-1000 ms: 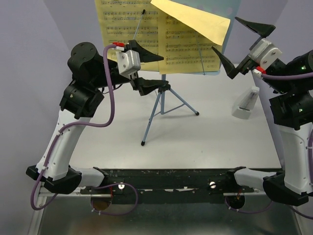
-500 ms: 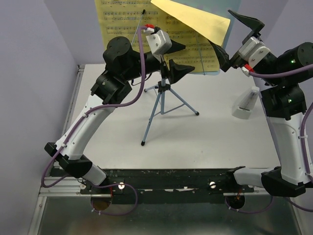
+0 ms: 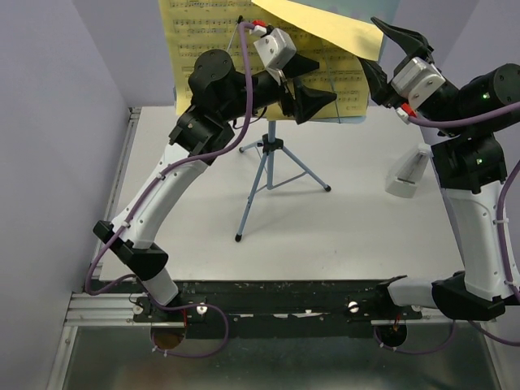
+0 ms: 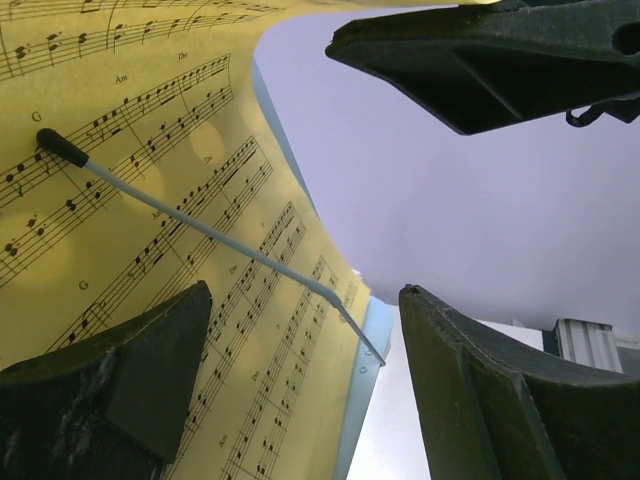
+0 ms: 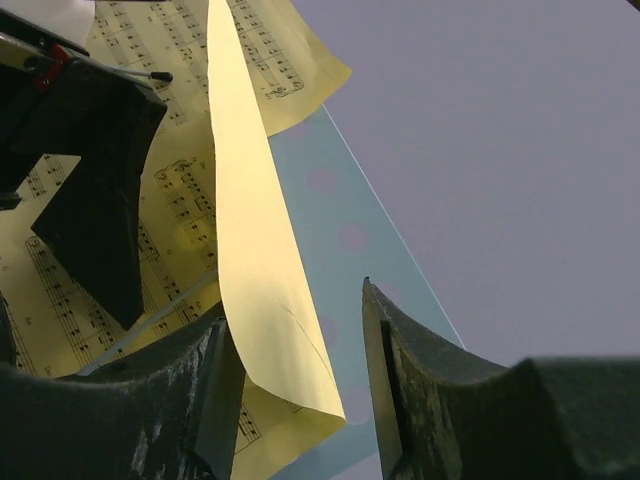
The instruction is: Pack up the instrument practice props
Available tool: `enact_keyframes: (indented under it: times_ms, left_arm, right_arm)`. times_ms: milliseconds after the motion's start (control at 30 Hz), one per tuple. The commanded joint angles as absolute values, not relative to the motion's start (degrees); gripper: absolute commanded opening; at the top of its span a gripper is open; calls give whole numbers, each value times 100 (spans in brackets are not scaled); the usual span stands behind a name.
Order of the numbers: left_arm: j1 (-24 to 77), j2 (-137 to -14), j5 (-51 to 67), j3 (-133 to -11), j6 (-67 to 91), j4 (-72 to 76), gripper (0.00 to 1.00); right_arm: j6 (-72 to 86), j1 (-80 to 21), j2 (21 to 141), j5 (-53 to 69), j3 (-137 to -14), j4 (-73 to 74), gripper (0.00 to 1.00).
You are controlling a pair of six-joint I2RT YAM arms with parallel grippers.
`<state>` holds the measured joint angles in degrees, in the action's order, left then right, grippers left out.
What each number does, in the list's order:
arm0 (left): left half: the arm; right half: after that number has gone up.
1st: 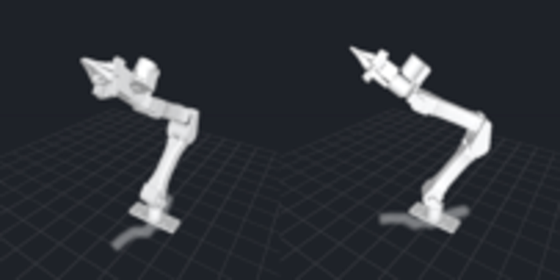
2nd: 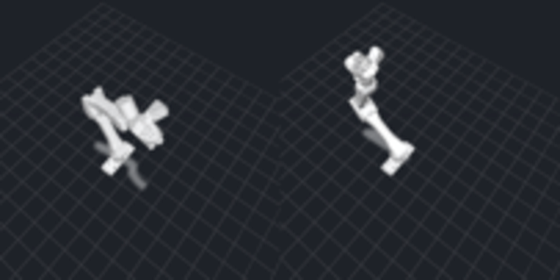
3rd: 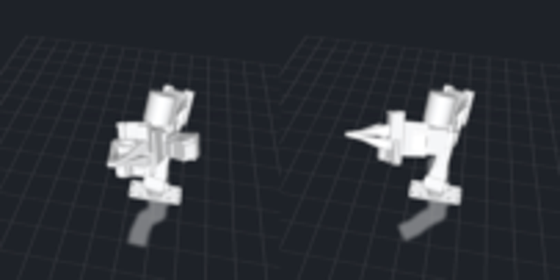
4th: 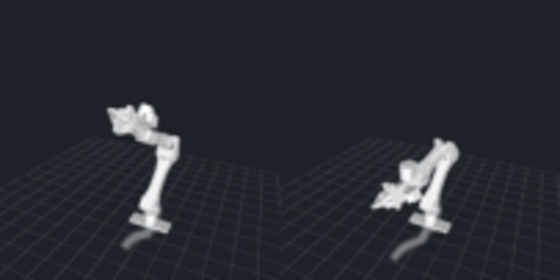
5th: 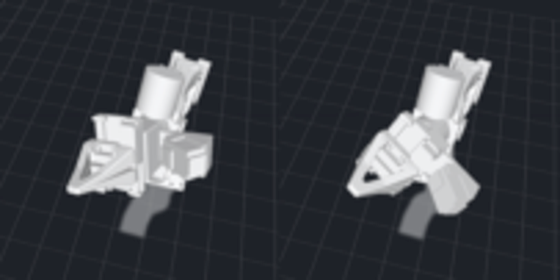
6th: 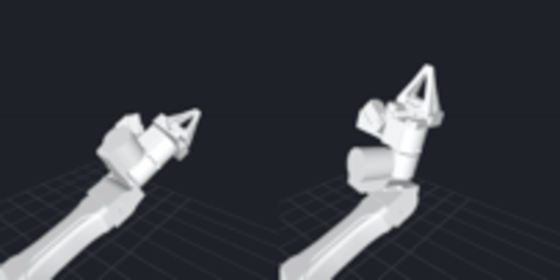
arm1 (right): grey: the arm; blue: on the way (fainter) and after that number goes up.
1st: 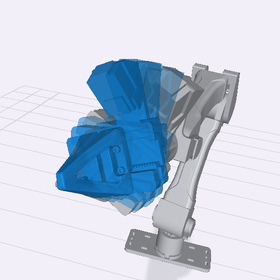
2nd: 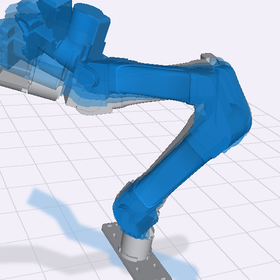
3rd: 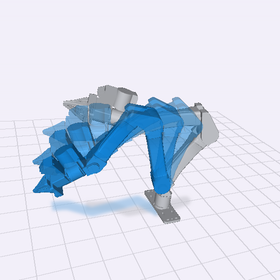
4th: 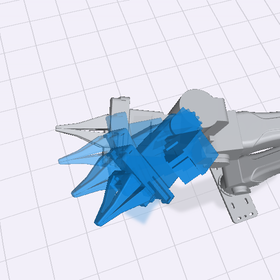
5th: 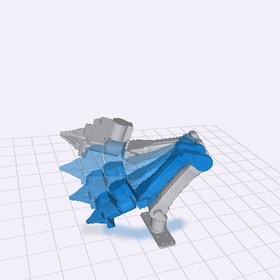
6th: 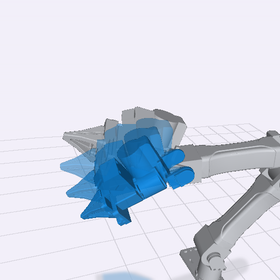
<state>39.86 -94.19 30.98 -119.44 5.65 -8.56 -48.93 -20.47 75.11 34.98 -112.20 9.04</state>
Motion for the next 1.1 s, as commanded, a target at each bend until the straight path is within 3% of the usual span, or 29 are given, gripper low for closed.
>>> enact_keyframes:
  times_ms: [0, 267, 500, 667, 1067]
  left_arm:
    - [4025, -9589, 3261, -12243, 861, -633, 86]
    - [4104, -9791, 3612, -12489, 940, -466, 86]
    - [4148, -9914, 3823, -12630, 976, -290, 86]
    - [4157, -9879, 4104, -12604, 932, -106, 84]
    - [4166, -9800, 4087, -12437, 853, -61, 81]
  right_arm:
    - [-4966, -2101, 7550, 3393, -11408, 993, 52]
    - [-4939, -2127, 7576, 3331, -11435, 932, 33]
    - [-4948, -2145, 7594, 3243, -11443, 932, 30]
    - [-5001, -2153, 7673, 3042, -11540, 923, 2]
    - [-5528, -2145, 8033, 2277, -12093, 502, 0]
